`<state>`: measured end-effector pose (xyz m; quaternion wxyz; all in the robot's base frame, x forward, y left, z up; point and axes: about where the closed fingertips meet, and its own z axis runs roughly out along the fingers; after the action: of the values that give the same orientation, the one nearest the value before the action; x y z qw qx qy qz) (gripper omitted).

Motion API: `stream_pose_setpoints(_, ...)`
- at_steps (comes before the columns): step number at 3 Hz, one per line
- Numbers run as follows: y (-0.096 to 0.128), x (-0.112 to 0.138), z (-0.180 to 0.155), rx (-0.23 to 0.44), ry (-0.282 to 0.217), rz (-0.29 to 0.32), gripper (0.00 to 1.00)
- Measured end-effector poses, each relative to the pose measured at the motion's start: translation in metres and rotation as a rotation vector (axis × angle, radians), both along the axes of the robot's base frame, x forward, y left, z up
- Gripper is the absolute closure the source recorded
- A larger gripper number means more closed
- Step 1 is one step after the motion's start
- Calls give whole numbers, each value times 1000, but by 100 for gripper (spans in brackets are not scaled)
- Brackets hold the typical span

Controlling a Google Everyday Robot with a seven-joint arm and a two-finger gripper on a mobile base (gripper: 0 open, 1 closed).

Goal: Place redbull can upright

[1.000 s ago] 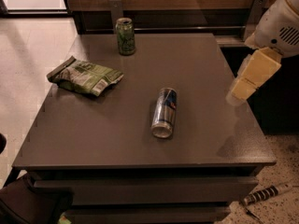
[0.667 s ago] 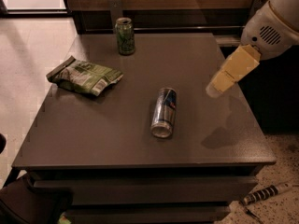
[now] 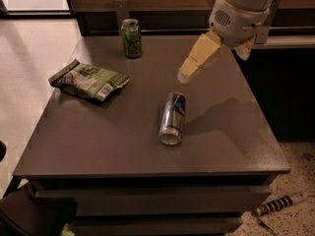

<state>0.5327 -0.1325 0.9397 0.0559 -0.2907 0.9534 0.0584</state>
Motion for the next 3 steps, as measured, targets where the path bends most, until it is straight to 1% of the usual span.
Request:
stream_pose_setpoints(1, 13, 24, -4, -28, 32, -156, 0)
stream_pose_setpoints(2, 22, 38, -6, -6, 25, -293, 0)
stream_pose_setpoints(3, 31, 41, -21, -19, 80, -345, 0)
